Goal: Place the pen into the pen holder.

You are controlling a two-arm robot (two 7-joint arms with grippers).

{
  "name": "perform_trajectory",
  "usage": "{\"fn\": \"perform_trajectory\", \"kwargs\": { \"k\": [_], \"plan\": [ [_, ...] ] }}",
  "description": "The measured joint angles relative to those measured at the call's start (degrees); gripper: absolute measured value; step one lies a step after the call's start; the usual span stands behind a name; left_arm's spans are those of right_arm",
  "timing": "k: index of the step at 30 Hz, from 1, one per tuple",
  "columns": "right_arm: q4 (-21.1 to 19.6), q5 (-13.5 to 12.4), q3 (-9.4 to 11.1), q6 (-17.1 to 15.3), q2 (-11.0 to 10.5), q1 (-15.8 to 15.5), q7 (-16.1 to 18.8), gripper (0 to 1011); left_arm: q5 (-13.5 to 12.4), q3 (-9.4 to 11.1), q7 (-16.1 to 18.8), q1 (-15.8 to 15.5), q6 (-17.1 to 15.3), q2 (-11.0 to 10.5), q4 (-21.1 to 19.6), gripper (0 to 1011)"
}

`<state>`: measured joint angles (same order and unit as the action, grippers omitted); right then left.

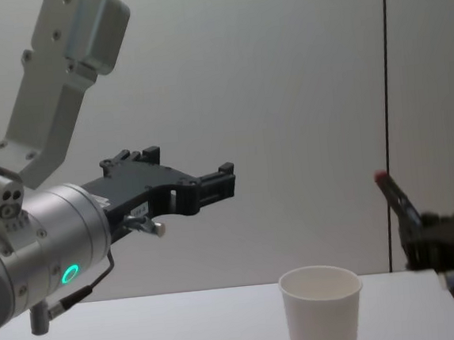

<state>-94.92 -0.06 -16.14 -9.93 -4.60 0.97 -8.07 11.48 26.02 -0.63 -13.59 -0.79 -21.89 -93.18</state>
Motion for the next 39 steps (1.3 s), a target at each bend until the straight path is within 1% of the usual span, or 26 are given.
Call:
{"fn": "perform_trajectory", "kwargs": {
  "k": [1,2,5,6,7,9,11,14,16,17,20,22,23,24,26,27,30,33,36,39],
  "plan": [
    [0.1,0.4,0.0,1.5,0.0,0.2,0.4,181,0.0,0.0,0.0,0.0,0.0,0.0,0.0,1003],
    [0.1,0.4,0.0,1.5,0.0,0.2,0.4,181,0.0,0.0,0.0,0.0,0.0,0.0,0.0,1003],
    [0.7,1.2,0.1,5.0,0.0,0.7,1.4,181,0.0,0.0,0.0,0.0,0.0,0.0,0.0,1003],
    [0.9,1.3,0.1,5.7,0.0,0.8,1.7,181,0.0,0.0,0.0,0.0,0.0,0.0,0.0,1003],
    [1.3,1.7,0.1,7.4,0.0,1.1,2.2,181,0.0,0.0,0.0,0.0,0.0,0.0,0.0,1003],
    [1.8,2.0,0.2,8.9,0.1,1.5,2.7,181,0.0,0.0,0.0,0.0,0.0,0.0,0.0,1003],
    [2.7,2.5,0.2,11.4,0.2,2.1,3.6,181,0.0,0.0,0.0,0.0,0.0,0.0,0.0,1003],
    [3.8,2.9,0.2,13.8,0.5,3.0,4.4,181,0.0,0.0,0.0,0.0,0.0,0.0,0.0,1003],
    [5.9,3.6,0.3,17.3,0.9,4.5,5.8,181,0.0,0.0,0.0,0.0,0.0,0.0,0.0,1003],
    [5.9,3.6,0.3,17.3,0.9,4.5,5.8,181,0.0,0.0,0.0,0.0,0.0,0.0,0.0,1003],
    [9.3,4.7,0.4,21.7,1.6,6.9,7.6,181,0.0,0.0,0.0,0.0,0.0,0.0,0.0,1003],
    [10.9,5.1,0.4,23.3,1.9,7.9,8.2,181,0.0,0.0,0.0,0.0,0.0,0.0,0.0,1003],
    [12.7,5.5,0.4,24.8,2.3,9.1,8.8,181,0.0,0.0,0.0,0.0,0.0,0.0,0.0,1003],
    [13.5,5.7,0.4,25.7,2.5,9.6,9.1,181,0.0,0.0,0.0,0.0,0.0,0.0,0.0,1003],
    [15.0,6.1,0.4,26.8,2.8,10.6,9.6,181,0.0,0.0,0.0,0.0,0.0,0.0,0.0,1003],
    [16.8,6.5,0.4,27.9,3.2,11.8,10.0,181,0.0,0.0,0.0,0.0,0.0,0.0,0.0,1003],
    [19.0,7.1,0.4,29.5,3.6,13.1,10.7,181,0.0,0.0,0.0,0.0,0.0,0.0,0.0,1003],
    [22.7,7.7,0.4,31.3,4.4,15.4,11.5,181,0.0,0.0,0.0,0.0,0.0,0.0,0.0,1003],
    [24.6,7.9,0.4,32.1,4.8,16.6,12.0,181,0.0,0.0,0.0,0.0,0.0,0.0,0.0,1003],
    [27.7,8.1,0.4,33.2,5.3,18.2,12.9,181,0.0,0.0,0.0,0.0,0.0,0.0,0.0,1003]
  ]
}}
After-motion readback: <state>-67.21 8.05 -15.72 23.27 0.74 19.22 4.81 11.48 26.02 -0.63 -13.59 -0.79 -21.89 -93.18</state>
